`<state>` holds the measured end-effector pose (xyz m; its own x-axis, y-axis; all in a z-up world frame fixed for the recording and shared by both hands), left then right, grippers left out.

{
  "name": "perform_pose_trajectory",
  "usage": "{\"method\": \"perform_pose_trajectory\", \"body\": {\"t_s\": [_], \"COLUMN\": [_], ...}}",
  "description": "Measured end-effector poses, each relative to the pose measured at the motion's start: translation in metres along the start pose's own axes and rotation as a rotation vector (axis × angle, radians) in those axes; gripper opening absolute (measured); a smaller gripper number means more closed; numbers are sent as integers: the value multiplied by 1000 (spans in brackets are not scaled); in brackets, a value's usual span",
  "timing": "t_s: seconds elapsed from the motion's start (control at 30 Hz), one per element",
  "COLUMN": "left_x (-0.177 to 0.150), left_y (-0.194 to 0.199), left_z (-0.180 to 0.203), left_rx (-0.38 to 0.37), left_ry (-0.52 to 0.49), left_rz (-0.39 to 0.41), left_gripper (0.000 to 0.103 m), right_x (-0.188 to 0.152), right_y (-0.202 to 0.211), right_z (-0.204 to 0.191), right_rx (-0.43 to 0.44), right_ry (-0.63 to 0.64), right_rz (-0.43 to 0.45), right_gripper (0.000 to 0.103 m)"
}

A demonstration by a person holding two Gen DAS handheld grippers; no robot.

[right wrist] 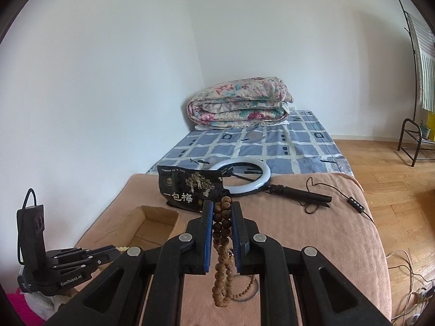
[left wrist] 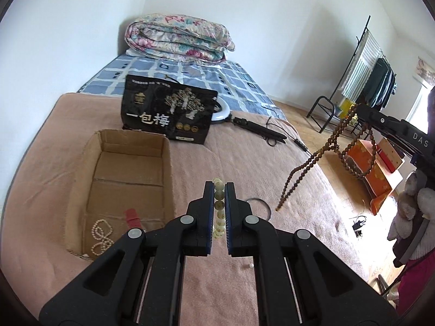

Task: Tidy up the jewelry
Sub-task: 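Lift and carry the mala in the right tool while the left tool carries the bracelet to the box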

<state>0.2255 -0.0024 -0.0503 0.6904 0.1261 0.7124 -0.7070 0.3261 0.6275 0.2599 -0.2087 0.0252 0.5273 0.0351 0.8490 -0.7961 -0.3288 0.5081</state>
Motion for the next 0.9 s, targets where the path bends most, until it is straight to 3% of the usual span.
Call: {"method": "perform_pose_trajectory", "body": {"t_s": [0.47,0.9], "left_x": [-1,-17], "left_y": [31,32], "left_z": [-69,-122], "left_rx": [81,142], "left_ry": [65,122], "left_rz": [21,-18], "left_gripper": [5,5], "right_x": [21,20], "right_y": [-30,-77], "right_z": [-78,-148], "right_rx": [135,257], "right_ry": [35,69], "right_rz": [19,-5], "right_gripper": [11,11]}}
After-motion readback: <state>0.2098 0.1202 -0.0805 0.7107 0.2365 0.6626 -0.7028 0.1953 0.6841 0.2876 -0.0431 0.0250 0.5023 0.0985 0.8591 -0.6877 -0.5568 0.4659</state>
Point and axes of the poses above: each gripper's, at about its wrist camera, not at the fingertips, and y roughly against the way its jaws point, z to its right, x to its top, the point moved 6 cm from there along -y, roughly the way its jaws point, and after that the axes turned 1 degree about -x, right-handed, at the moved point
